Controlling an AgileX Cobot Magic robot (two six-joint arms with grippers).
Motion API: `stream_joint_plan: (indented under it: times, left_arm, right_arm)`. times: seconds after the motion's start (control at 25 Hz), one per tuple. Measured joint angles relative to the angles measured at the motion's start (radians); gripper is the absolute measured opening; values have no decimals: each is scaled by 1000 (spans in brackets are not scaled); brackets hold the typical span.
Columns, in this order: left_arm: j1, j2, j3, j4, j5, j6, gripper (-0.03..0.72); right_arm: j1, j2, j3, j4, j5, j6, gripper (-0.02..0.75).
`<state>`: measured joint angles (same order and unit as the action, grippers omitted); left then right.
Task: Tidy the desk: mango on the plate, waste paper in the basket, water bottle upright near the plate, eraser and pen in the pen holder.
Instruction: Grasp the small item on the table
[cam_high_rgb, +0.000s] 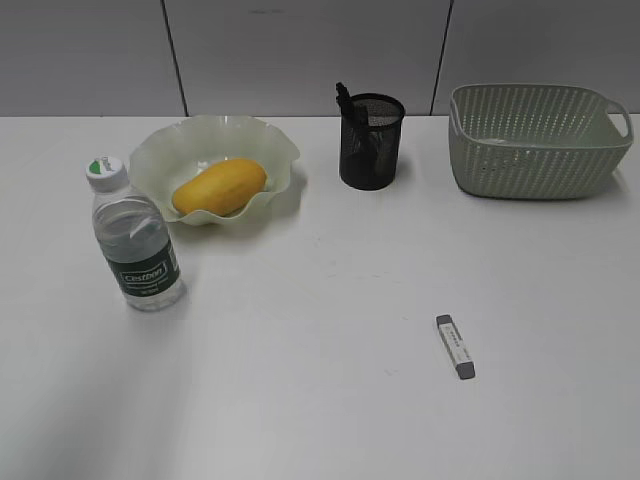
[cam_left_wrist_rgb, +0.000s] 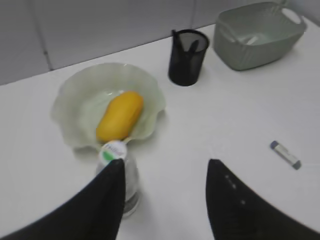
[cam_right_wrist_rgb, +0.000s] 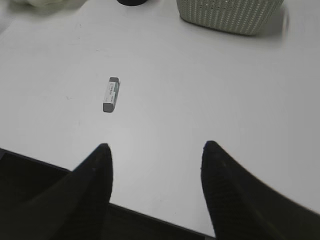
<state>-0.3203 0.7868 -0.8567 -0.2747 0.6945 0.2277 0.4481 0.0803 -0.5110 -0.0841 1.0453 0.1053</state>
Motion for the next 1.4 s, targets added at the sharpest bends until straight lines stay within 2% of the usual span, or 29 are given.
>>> stream_joint_plan:
  times: [0.08, 0.2, 0.28, 0.36, 0.44, 0.56, 0.76, 0.96, 1.12, 1.4]
  left_arm:
    - [-80, 131, -74, -26, -21, 33, 382]
    - [-279, 284, -174, -16, -52, 1, 373]
    - [-442, 403, -222, 92, -79, -134, 372]
    - [-565, 547, -269, 255, -89, -318, 372]
    - [-637, 678, -304, 384, -92, -466, 379]
    - [-658, 860, -363, 411, -93, -552, 427]
    - [-665, 1064, -486, 377, -100, -575, 509]
    - [-674, 1256, -663, 275, -116, -592, 521]
    - [-674, 1387, -794, 247, -70, -649, 521]
    - [-674, 1507, -873, 248, -31, -814, 521]
  right_arm:
    - [0, 0, 0, 1, 0, -1, 453]
    - [0, 0, 0, 1, -1, -2, 453]
    - [0, 0, 0, 1, -1, -2, 453]
    - [0, 0, 0, 1, -1, -2, 452]
    - [0, 0, 0, 1, -1, -2, 452]
    - [0, 0, 0, 1, -1, -2, 449]
    - [0, 0, 0, 1, -1, -2, 413]
    - [0, 0, 0, 1, -1, -4, 393]
    - [0, 0, 0, 1, -1, -4, 391]
    - [0, 0, 0, 1, -1, -5, 391]
